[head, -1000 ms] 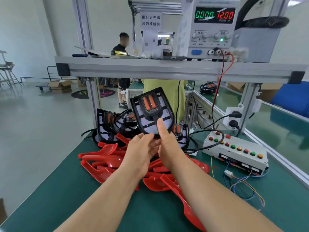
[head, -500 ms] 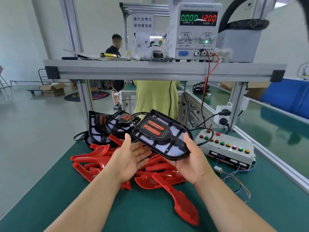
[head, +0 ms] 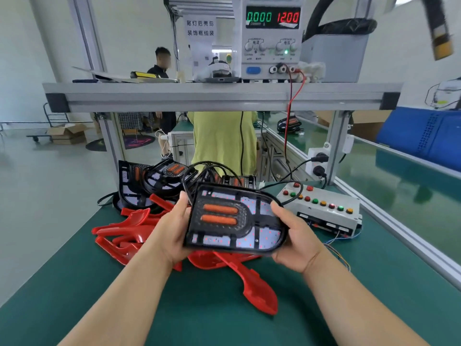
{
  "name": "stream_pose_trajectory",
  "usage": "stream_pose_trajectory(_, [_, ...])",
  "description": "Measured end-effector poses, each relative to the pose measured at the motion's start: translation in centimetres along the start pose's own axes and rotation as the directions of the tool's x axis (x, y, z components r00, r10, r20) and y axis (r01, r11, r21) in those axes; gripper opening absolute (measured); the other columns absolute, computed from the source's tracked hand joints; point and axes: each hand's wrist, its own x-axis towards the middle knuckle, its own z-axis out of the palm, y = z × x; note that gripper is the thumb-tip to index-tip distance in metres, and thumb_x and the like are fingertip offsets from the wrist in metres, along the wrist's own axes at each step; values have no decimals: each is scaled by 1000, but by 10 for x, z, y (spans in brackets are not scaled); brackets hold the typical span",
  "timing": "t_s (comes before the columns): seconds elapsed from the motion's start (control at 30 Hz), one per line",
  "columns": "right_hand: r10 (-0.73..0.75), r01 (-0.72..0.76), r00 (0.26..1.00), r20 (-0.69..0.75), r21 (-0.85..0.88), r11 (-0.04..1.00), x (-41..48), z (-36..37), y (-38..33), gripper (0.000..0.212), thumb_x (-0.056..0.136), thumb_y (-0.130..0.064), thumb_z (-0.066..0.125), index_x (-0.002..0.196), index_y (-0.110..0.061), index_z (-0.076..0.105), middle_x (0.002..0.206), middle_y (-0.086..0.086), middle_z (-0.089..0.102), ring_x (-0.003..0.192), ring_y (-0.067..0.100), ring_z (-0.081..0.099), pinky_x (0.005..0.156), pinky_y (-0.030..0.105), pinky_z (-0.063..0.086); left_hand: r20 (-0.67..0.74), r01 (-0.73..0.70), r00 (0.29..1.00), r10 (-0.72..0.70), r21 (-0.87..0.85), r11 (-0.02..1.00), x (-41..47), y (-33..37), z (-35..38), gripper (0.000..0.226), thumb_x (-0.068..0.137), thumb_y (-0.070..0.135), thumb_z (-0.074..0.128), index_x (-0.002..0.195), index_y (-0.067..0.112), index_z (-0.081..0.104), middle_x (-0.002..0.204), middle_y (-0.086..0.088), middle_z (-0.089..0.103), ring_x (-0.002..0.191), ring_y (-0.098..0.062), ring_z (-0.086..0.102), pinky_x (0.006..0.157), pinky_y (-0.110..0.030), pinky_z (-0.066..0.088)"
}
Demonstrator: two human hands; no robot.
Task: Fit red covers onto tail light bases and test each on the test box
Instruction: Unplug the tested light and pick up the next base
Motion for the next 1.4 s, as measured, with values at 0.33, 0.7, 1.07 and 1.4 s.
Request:
stream_pose_trajectory(0.33, [202,-188,979,37,-231,954,-28,-15,6,52,67,-54,73,100,-15,80,110,14,74,98,28,72,84,42,59,-447,-132,864,234,248,960,10,19,2,28,101,37,54,108,10,60,103,-5,70,72,-9,64,50,-22,51])
stream_pose_trajectory(0.7, [189,-174,980,66,-183,967,-33,-18,12,50,77,-54,66,104,-14,78,112,14,73,100,28,71,89,43,57,-31,-400,874,485,521,754,-10,8,15,35,103,5,44,109,26,71,94,-2,75,62,-5,59,54,-16,48])
stream_pose_trajectory(1.07, [173,-173,985,-18,-204,963,-26,-17,22,30,76,-44,68,89,-21,82,101,6,77,88,20,74,72,34,60,94,-287,955,283,540,791,-31,-17,10,39,101,0,46,89,18,79,90,-8,76,77,-10,69,69,-19,56])
stream_pose_trajectory(1.4, [122,-108,991,47,-222,969,-26,-14,16,21,83,-31,71,95,-15,80,106,12,75,92,23,73,74,33,59,-28,-114,988,152,532,839,-35,-16,-2,29,98,1,52,96,14,79,100,-16,76,82,-20,74,64,-24,58])
